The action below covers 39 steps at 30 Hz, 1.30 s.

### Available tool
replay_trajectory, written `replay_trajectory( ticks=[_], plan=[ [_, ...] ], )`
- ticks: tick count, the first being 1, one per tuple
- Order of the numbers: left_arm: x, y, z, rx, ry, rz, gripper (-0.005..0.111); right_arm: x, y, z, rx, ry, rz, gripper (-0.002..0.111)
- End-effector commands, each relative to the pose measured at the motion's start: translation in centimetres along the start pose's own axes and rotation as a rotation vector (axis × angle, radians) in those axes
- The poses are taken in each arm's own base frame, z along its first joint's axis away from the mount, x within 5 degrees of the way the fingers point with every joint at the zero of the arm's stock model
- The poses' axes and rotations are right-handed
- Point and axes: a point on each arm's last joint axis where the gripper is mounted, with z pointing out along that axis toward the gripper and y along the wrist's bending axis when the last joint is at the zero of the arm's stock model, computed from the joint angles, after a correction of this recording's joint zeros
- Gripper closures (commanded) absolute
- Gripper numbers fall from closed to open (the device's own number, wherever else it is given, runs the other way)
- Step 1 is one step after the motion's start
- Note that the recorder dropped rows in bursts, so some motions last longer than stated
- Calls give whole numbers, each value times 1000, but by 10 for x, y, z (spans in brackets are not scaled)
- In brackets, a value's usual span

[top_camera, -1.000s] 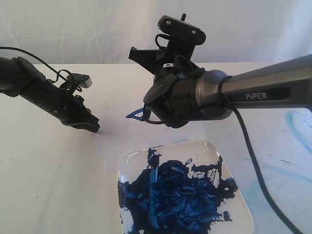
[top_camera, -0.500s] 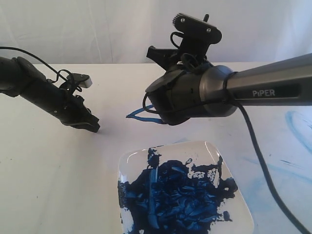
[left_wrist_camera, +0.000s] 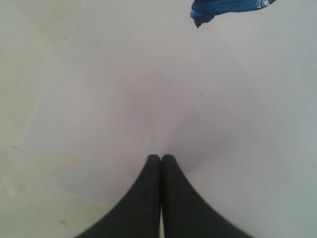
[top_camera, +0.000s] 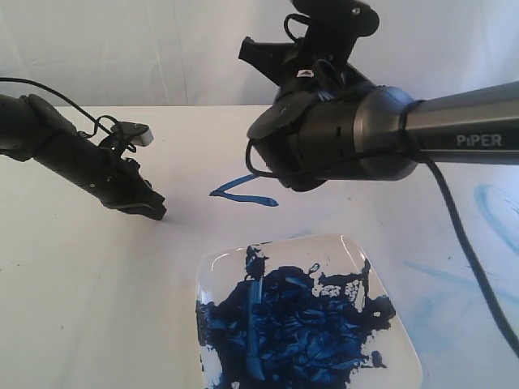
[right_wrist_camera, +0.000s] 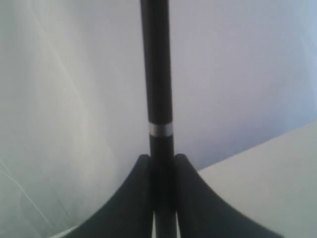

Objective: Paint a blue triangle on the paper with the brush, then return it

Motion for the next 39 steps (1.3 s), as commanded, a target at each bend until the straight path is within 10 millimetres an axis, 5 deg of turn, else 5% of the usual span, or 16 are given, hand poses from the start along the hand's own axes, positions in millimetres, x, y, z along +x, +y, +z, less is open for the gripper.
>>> replay_trajectory(
  ticks=[1,39],
  plan=[
    [-1,-2,0,19,-5,-15,107,2,1,7,-80,-53,48,108],
    [-1,-3,0,20,-6,-17,107,31,1,34,57,-6,100,108]
  ],
)
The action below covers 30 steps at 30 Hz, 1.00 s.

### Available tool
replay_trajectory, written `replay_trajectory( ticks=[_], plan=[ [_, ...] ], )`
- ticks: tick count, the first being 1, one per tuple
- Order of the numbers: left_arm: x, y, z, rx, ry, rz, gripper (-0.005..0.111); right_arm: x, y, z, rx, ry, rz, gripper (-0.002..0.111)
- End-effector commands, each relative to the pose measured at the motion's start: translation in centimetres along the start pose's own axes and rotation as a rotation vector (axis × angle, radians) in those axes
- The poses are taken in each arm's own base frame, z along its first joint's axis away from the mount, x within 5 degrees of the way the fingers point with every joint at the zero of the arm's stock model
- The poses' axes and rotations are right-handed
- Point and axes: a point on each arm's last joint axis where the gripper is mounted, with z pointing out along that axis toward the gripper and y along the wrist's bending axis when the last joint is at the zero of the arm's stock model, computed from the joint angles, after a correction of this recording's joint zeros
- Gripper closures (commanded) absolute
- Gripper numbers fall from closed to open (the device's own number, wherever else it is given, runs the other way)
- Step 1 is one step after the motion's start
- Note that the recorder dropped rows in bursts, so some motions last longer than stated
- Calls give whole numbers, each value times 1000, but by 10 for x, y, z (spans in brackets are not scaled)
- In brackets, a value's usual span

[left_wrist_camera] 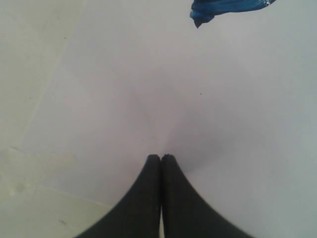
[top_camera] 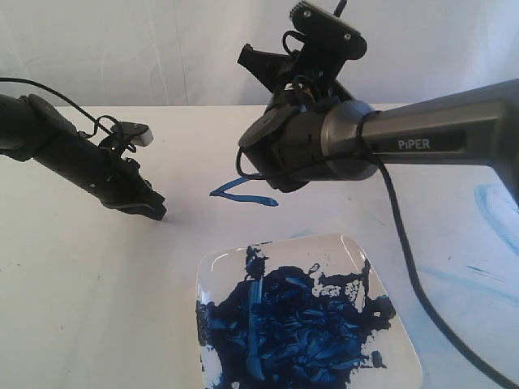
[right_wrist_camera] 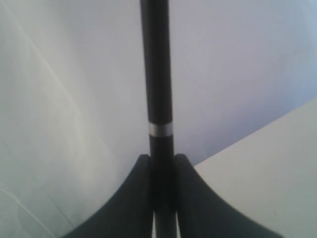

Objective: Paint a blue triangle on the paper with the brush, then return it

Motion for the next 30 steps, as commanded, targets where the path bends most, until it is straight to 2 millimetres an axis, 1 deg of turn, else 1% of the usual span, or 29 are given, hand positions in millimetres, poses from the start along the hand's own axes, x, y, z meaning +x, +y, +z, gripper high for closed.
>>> replay_trajectory(
  ticks=[1,5,10,14,16,21,27,30],
  plan=[
    [-1,-3,0,20,-6,-17,107,0,-2,6,25,-14,2,108],
    [-1,-3,0,20,-6,-17,107,1,-6,8,53,11,19,108],
    [-1,-3,0,20,-6,-17,107,11,-9,11,60,34,6,108],
    [-1,-3,0,21,-5,-16,107,12,-9,11,61,30,3,108],
    [-1,-3,0,21,-5,-16,107,11,-8,11,58,20,34,108],
    [-1,-3,0,21,-5,-16,107,5,-4,12,44,-11,26,108],
    [-1,-3,0,21,-5,-16,107,12,-7,18,48,-6,10,108],
    [-1,-3,0,21,-5,-16,107,11,-8,18,52,-10,13,108]
  ],
)
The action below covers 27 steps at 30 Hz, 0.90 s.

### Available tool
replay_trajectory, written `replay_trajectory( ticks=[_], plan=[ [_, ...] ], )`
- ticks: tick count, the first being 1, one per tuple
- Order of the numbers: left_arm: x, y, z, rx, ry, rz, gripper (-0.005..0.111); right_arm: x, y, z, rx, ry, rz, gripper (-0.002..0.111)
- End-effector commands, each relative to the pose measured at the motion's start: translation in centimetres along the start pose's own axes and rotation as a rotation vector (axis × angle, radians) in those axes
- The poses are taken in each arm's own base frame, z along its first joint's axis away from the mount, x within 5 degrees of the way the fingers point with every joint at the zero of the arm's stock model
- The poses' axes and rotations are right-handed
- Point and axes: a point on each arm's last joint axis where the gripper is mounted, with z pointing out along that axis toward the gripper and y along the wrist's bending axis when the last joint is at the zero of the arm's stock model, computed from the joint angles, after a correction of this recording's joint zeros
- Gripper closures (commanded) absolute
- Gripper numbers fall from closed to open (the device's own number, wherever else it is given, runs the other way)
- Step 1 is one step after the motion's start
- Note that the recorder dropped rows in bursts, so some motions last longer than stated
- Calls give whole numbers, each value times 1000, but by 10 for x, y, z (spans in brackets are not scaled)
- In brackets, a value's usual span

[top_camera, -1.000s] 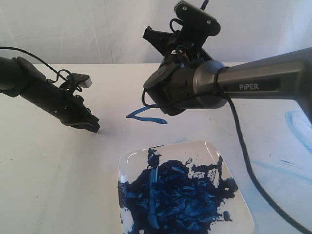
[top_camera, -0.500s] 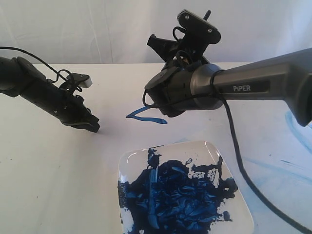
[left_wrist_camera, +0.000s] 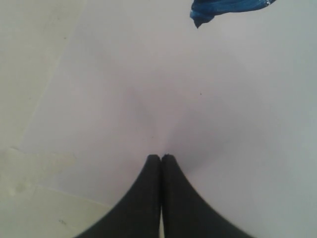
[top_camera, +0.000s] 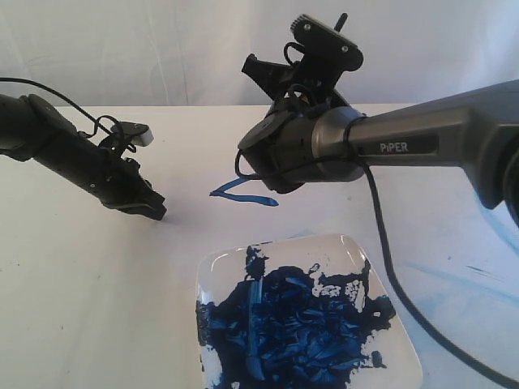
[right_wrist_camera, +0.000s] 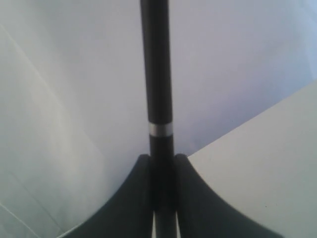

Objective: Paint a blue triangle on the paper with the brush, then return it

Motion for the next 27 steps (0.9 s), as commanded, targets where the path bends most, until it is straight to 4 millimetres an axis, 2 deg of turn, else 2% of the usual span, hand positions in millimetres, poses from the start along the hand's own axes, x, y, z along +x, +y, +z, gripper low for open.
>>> replay_trajectory(
  ticks=[1,16,27],
  plan=[
    [-1,-2,0,20,-6,-16,107,-5,-2,4,6,-23,0,108],
    [-1,-2,0,20,-6,-16,107,0,-8,3,77,33,-26,108],
    [-1,-2,0,20,-6,-16,107,-8,-10,-1,122,61,-34,108]
  ],
)
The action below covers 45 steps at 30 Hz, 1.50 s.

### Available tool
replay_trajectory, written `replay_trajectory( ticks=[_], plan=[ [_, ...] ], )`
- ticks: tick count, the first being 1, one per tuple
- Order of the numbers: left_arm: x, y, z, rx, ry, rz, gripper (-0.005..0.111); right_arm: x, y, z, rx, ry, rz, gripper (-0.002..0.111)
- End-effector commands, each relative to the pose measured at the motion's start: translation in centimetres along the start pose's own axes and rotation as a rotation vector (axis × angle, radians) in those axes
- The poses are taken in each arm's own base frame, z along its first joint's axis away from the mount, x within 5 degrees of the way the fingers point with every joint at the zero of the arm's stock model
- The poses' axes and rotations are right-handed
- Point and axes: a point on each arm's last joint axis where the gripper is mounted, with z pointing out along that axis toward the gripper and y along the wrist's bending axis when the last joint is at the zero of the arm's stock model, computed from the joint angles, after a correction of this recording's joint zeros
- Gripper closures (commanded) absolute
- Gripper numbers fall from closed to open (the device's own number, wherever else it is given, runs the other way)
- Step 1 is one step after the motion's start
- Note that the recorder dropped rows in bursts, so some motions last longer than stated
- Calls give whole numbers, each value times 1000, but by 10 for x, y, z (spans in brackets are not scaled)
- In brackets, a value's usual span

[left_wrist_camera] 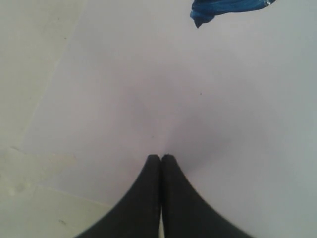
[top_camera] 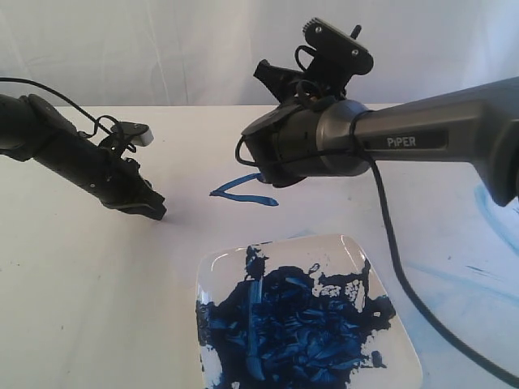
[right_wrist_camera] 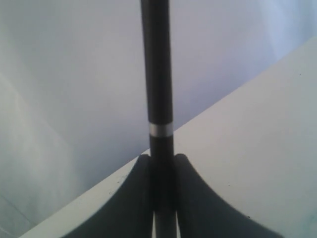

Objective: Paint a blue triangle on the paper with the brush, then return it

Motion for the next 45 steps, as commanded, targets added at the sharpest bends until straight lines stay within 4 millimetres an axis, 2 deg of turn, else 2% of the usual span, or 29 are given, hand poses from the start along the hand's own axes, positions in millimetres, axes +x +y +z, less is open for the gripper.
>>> replay_trajectory(
  ticks=[1,8,18,26,35,45],
  plan=[
    [-1,-2,0,20,-6,-16,107,-5,-1,-1,22,6,-20,108],
    [-1,-3,0,22,-5,-16,107,0,-7,-2,88,58,-28,108],
    [-1,-3,0,20,-5,-16,107,-9,-9,-7,119,86,-41,108],
    [-1,-3,0,20,-5,-16,107,-6,-12,-8,159,130,-66,108],
    [-1,-3,0,20,-5,-16,107,-5,-9,-21,159,114,-97,108],
    [-1,-3,0,22,-4,-16,107,-15,-10,-27,180,117,-107,108]
  ],
)
